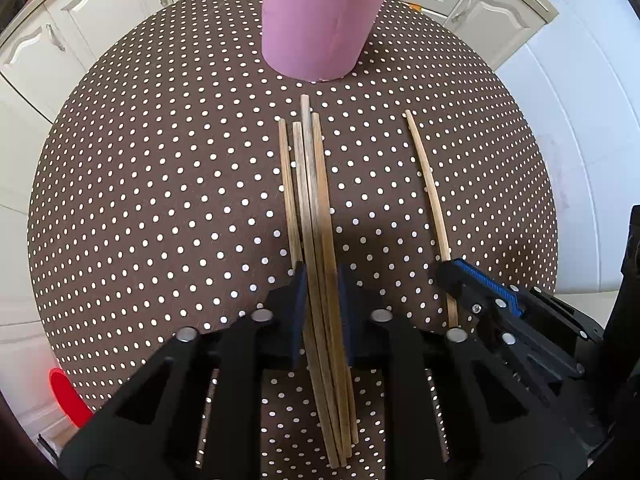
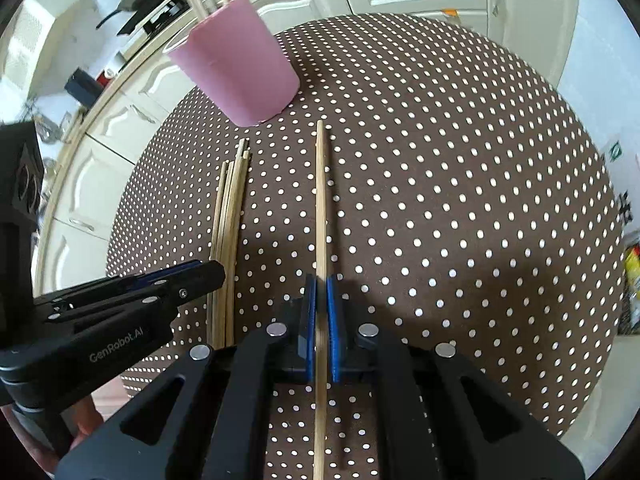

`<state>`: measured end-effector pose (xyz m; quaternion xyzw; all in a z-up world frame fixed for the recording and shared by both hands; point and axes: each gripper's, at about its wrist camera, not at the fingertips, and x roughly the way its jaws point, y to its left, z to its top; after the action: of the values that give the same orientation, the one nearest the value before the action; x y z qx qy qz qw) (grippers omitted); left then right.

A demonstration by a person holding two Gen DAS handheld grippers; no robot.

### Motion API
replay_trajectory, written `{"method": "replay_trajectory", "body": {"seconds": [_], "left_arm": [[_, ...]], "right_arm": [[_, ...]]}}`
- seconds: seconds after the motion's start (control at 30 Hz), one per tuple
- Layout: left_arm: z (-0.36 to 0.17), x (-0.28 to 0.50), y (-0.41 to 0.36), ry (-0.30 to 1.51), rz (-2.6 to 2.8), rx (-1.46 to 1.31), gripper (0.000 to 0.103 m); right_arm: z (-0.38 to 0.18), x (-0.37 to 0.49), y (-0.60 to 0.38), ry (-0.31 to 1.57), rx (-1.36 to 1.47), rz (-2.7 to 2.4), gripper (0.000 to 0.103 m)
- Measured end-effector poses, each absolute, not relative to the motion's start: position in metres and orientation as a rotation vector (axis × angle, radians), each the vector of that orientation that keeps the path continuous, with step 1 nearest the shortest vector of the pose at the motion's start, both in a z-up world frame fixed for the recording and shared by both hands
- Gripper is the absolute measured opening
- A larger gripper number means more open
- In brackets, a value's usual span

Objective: Organize utensils
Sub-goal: 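Grasp another chopstick with the left tool while the right tool holds its chopstick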

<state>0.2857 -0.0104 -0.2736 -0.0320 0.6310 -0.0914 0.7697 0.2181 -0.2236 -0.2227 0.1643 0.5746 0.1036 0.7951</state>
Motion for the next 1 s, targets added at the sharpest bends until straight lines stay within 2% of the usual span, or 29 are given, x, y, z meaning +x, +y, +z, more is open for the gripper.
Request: {"method": "replay_trajectory", "body": {"seconds": [0.17, 0.33, 0.6, 0.7, 1.0], "left_arm": [[-0.283, 0.281, -0.031, 1.353, -0.193, -0.042, 0.009], [-0.304, 0.232, -0.074, 1.338, -0.196, 0.026, 0.008], [-0.306, 0.238, -0.109, 1.35, -0.158, 0.096, 0.008], [-0.293, 0.265, -0.106, 1.347, -0.135, 0.074, 0.008], [-0.288, 0.265, -0.117, 1.309, -0.133, 0.026, 0.006]], "right_arm": [[-0.224, 0.212, -0.238, 1.23, 0.393, 0.221, 0.005], [-0.223, 0.208, -0.24, 1.231, 0.4, 0.238, 0.005], [-0.219, 0.215, -0.226, 1.233, 0.391, 0.252, 0.004], [-0.218, 0.216, -0.226, 1.234, 0.395, 0.245, 0.004], [-0.213, 0.213, -0.227, 1.222, 0.38, 0.247, 0.005]]}}
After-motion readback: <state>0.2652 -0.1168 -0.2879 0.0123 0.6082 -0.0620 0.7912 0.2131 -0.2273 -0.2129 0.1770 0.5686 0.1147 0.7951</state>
